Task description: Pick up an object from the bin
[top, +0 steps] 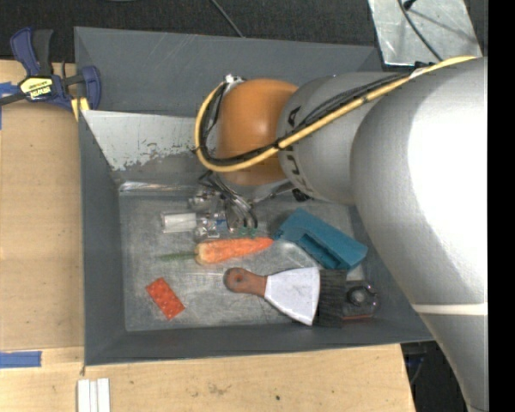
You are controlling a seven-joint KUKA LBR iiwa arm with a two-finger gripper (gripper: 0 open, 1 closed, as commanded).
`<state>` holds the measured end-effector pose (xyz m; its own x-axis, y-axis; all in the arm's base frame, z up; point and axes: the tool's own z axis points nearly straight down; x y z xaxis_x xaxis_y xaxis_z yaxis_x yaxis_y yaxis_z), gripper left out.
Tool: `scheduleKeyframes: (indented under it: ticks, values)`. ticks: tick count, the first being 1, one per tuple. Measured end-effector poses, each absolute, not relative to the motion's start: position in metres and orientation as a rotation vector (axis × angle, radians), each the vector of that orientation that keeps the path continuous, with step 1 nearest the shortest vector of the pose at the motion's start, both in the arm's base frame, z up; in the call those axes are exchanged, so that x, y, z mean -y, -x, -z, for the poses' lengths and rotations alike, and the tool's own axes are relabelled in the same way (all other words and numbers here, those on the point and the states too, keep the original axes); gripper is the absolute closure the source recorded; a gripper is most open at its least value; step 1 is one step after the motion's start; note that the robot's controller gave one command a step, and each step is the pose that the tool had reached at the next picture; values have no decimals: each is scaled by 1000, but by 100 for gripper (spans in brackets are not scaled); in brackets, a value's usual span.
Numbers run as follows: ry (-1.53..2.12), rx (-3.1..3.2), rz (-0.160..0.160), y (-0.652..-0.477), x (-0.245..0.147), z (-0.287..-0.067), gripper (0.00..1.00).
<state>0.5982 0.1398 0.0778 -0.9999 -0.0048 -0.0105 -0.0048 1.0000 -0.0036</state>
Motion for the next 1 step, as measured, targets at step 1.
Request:
scheduleKeyframes:
  ticks: [1]
  values:
    - [-7, -3132, 1, -597, -138, -78, 100]
